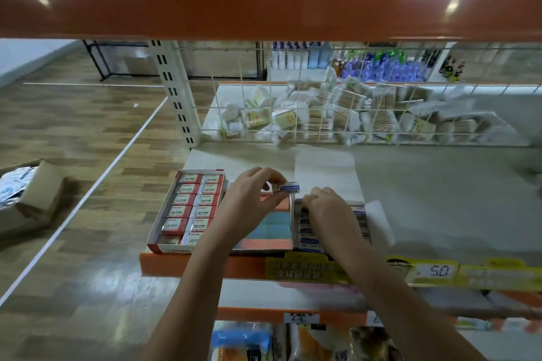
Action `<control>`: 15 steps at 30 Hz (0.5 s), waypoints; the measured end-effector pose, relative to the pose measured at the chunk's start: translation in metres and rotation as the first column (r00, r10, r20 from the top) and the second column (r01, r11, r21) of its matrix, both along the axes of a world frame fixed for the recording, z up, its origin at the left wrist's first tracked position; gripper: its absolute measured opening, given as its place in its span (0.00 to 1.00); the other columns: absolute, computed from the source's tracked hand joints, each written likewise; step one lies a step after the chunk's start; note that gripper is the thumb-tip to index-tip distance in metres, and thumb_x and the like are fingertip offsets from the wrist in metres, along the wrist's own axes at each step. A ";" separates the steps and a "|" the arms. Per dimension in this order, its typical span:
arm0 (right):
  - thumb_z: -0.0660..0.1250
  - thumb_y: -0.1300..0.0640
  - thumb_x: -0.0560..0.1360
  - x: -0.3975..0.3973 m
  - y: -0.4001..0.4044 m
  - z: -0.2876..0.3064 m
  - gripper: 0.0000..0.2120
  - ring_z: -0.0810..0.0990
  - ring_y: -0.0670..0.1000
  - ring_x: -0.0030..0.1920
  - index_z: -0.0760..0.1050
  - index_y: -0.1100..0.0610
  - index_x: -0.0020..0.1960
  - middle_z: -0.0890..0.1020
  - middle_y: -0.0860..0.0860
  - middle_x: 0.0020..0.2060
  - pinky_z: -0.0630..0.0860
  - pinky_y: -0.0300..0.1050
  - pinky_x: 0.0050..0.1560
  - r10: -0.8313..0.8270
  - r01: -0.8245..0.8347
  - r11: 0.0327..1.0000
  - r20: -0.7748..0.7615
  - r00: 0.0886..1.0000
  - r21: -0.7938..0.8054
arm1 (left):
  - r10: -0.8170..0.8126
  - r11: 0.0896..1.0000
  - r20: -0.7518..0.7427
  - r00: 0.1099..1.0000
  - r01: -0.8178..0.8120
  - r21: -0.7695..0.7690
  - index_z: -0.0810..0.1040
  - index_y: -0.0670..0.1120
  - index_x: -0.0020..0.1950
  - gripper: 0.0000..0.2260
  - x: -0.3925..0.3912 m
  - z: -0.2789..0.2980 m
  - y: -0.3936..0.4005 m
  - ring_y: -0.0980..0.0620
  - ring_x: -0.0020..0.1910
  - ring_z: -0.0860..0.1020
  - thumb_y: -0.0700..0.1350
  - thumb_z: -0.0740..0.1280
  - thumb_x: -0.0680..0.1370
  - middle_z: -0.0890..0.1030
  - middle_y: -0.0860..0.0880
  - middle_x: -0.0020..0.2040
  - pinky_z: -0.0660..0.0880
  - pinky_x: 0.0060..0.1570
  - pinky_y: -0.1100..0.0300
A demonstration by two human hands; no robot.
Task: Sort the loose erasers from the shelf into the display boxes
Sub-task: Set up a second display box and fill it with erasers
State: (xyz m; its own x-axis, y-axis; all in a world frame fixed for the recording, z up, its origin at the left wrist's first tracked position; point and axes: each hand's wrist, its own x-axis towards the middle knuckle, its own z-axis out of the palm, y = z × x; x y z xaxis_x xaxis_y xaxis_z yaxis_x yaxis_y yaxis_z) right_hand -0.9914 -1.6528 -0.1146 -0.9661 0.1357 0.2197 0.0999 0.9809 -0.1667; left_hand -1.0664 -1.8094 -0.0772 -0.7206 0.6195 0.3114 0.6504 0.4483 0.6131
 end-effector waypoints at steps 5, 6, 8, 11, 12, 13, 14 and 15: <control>0.60 0.60 0.76 0.001 0.008 0.006 0.07 0.71 0.50 0.51 0.75 0.55 0.52 0.76 0.51 0.49 0.67 0.41 0.50 0.039 -0.037 0.998 0.033 0.999 -0.040 | -0.003 1.000 -0.026 1.000 0.003 -0.008 0.78 0.50 0.53 0.08 0.001 0.002 0.004 0.59 0.46 0.73 0.46 0.70 0.75 0.75 0.59 0.46 0.67 0.43 0.73; 0.61 0.59 0.76 0.003 0.013 0.009 0.08 0.71 0.50 0.52 0.76 0.55 0.53 0.77 0.50 0.49 0.66 0.40 0.50 0.042 -0.040 0.997 0.029 0.999 -0.069 | -0.009 1.000 -0.041 0.999 0.008 -0.015 0.78 0.49 0.53 0.08 0.002 0.002 0.006 0.58 0.47 0.72 0.46 0.70 0.75 0.75 0.58 0.46 0.67 0.44 0.72; 0.62 0.58 0.77 0.010 0.026 0.015 0.09 0.72 0.49 0.54 0.77 0.55 0.54 0.77 0.49 0.50 0.65 0.38 0.50 0.005 -0.007 0.992 -0.018 1.000 -0.123 | -0.030 0.999 -0.073 0.997 0.027 -0.048 0.78 0.48 0.53 0.08 0.005 0.004 0.013 0.56 0.49 0.72 0.46 0.69 0.75 0.76 0.56 0.48 0.69 0.47 0.65; 0.64 0.59 0.76 0.025 0.052 0.025 0.10 0.74 0.49 0.55 0.77 0.56 0.57 0.78 0.50 0.53 0.66 0.37 0.53 -0.119 0.108 0.983 -0.067 0.991 -0.151 | -0.078 0.991 -0.106 0.991 0.065 -0.118 0.77 0.49 0.55 0.09 0.013 0.004 0.030 0.54 0.51 0.73 0.47 0.69 0.75 0.78 0.54 0.51 0.71 0.51 0.58; 0.65 0.60 0.76 0.030 0.060 0.027 0.10 0.75 0.50 0.54 0.77 0.57 0.57 0.78 0.51 0.53 0.66 0.37 0.51 -0.163 0.149 0.975 -0.078 0.983 -0.164 | -0.093 0.986 -0.108 0.990 0.077 -0.146 0.77 0.50 0.55 0.09 0.017 0.003 0.037 0.54 0.51 0.72 0.48 0.68 0.75 0.79 0.54 0.51 0.71 0.51 0.58; 0.66 0.60 0.75 0.034 0.068 0.027 0.10 0.76 0.51 0.52 0.78 0.59 0.55 0.78 0.52 0.52 0.66 0.37 0.49 -0.204 0.186 0.966 -0.086 0.975 -0.180 | -0.108 0.980 -0.111 0.988 0.088 -0.177 0.76 0.51 0.55 0.09 0.021 0.002 0.046 0.54 0.50 0.72 0.49 0.68 0.75 0.79 0.54 0.51 0.70 0.51 0.59; 0.67 0.60 0.74 0.038 0.075 0.027 0.09 0.77 0.52 0.50 0.78 0.60 0.54 0.78 0.53 0.51 0.66 0.37 0.48 -0.241 0.220 0.955 -0.087 0.967 -0.198 | -0.124 0.973 -0.116 0.986 0.098 -0.207 0.76 0.52 0.55 0.09 0.026 0.000 0.054 0.54 0.50 0.72 0.51 0.67 0.76 0.79 0.55 0.50 0.69 0.50 0.60; 0.67 0.60 0.74 0.041 0.082 0.027 0.09 0.78 0.53 0.48 0.79 0.60 0.53 0.77 0.53 0.51 0.66 0.38 0.46 -0.273 0.251 0.944 -0.077 0.959 -0.215 | -0.137 0.966 -0.119 0.983 0.105 -0.238 0.76 0.52 0.55 0.09 0.031 -0.002 0.063 0.53 0.50 0.72 0.52 0.66 0.76 0.79 0.55 0.50 0.69 0.49 0.60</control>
